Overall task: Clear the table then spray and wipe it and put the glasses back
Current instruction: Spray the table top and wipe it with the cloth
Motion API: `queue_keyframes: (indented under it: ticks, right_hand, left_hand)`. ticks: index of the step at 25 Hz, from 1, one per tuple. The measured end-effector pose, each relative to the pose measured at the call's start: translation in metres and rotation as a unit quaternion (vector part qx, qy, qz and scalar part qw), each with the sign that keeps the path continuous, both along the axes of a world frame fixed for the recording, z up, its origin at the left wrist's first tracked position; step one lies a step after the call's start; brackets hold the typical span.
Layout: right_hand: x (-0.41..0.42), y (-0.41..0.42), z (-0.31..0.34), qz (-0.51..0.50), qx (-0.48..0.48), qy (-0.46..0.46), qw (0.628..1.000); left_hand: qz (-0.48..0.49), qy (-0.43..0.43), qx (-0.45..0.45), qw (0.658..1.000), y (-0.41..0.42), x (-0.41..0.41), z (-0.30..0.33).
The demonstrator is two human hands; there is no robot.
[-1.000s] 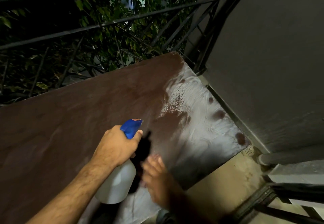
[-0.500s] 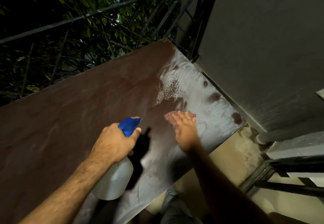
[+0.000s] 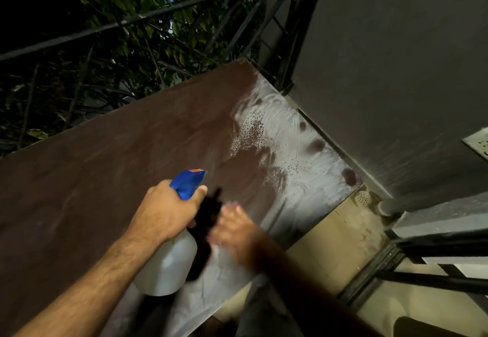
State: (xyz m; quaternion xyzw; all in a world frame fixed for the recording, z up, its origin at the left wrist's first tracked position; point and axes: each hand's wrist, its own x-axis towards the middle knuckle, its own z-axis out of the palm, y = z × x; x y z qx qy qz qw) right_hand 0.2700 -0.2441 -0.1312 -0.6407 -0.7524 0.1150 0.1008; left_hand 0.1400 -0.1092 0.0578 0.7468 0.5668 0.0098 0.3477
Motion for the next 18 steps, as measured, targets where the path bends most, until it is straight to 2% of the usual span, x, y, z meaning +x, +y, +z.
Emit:
queue_keyframes:
  ticks: [3, 5, 7, 9, 12, 14, 15, 18]
  right_hand:
    - [0.053, 0.053, 0.012, -0.169, -0.026, 0.042, 0.984]
    - [0.064, 0.068, 0.023, -0.200, -0.029, 0.054, 0.978]
    - [0.049, 0.065, 0.028, -0.130, -0.007, 0.033, 0.991]
    - [0.024, 0.046, 0.023, -0.012, -0.003, 0.010, 1.000]
    - [0.014, 0.013, 0.014, 0.161, -0.034, -0.046, 0.985]
    - [0.046, 0.024, 0.008, 0.190, -0.012, -0.058, 0.980]
    - [0.062, 0.038, 0.006, 0.167, -0.014, -0.041, 0.985]
    - [0.120, 0.089, 0.017, -0.031, -0.018, 0.031, 0.999]
  left_hand:
    - [0.024, 0.013, -0.004, 1.000, 0.003, 0.003, 0.007]
    - [0.034, 0.024, -0.006, 0.999, 0.004, 0.010, 0.016]
    - [0.045, 0.033, -0.010, 0.998, 0.005, 0.020, 0.028]
    - [0.055, 0.026, -0.022, 0.998, 0.009, 0.031, 0.036]
    - [0.077, 0.020, -0.029, 0.996, 0.013, 0.044, 0.045]
    - [0.090, 0.017, -0.026, 0.995, 0.016, 0.052, 0.047]
    - [0.095, 0.014, -0.021, 0.995, 0.016, 0.054, 0.048]
    - [0.119, 0.013, -0.011, 0.993, 0.016, 0.065, 0.048]
